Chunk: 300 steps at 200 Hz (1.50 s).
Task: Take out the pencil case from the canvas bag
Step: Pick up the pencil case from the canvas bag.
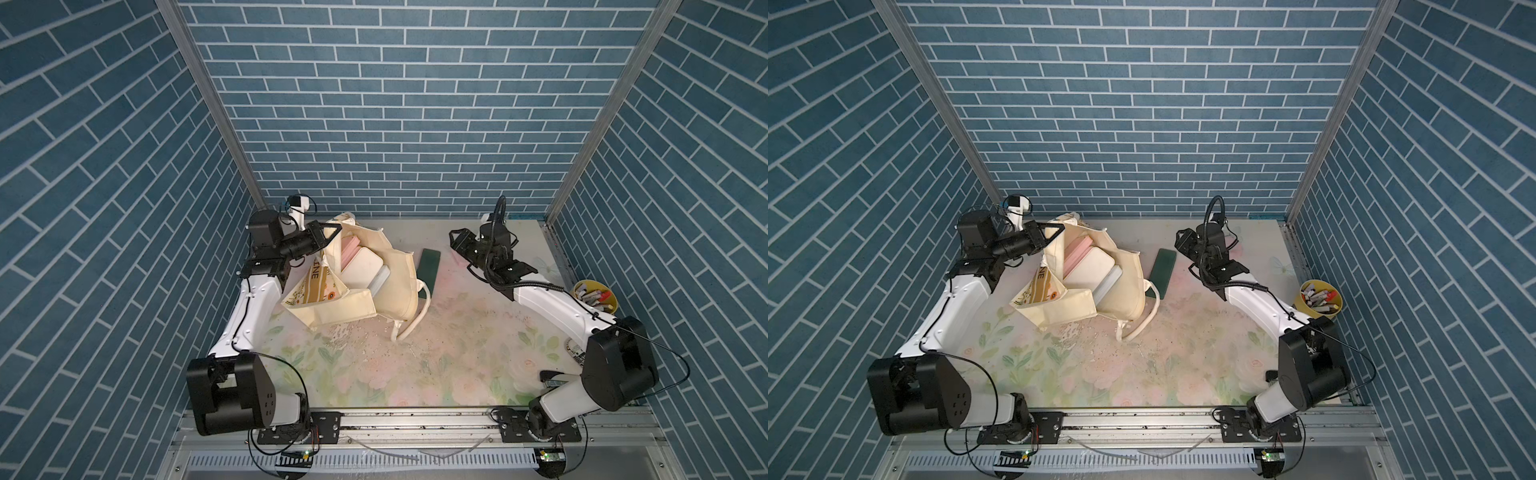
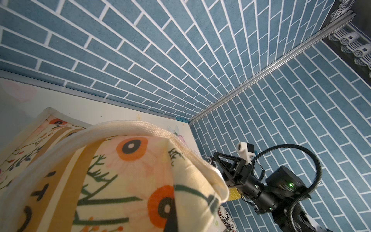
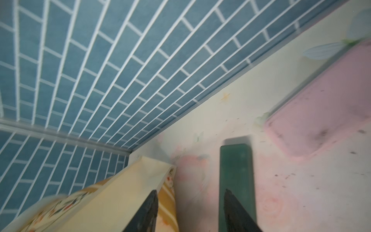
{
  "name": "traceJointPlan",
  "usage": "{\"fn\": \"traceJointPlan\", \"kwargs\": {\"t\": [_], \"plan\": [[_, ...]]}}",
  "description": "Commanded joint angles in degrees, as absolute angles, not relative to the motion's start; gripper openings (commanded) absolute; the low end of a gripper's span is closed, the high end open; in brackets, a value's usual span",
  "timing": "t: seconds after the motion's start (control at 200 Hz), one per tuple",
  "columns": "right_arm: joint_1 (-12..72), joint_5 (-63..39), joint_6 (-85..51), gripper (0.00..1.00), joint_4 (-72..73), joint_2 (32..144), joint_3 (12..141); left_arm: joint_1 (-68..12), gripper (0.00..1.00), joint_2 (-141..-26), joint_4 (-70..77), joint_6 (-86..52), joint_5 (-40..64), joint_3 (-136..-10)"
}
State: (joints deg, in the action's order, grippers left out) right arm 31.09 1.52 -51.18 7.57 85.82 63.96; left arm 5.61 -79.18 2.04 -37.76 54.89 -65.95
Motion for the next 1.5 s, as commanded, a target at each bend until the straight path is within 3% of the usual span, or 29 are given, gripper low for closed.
{"fn": "traceJointPlan", "kwargs": {"t": [0.0,0.285,0.61,0.875,1.19,1.495], "plan": [[36.54,0.63,-42.87,0.53,10.78,82.52,66.02,5.87,0.0,-78.04,6.16,-37.61,55.62,-66.62],[51.01,2.49,-35.68,0.52,13.33,83.5,67.62,5.89,0.0,-78.18,6.16,-37.53,55.55,-66.61],[59.42,-0.01,-29.74,0.48,14.06,89.25,71.48,5.89,0.0,-78.02,6.15,-37.44,55.59,-66.62],[59.76,4.45,-36.31,0.45,6.65,94.97,73.11,5.89,0.0,-77.94,6.49,-37.51,55.82,-66.53],[58.08,9.07,-43.41,0.51,-6.11,102.99,79.62,5.79,0.0,-77.6,7.18,-37.71,56.07,-66.36],[55.21,8.27,-54.06,0.52,-6.74,108.91,82.45,5.28,0.0,-77.87,7.73,-38.22,56.16,-66.18]]}}
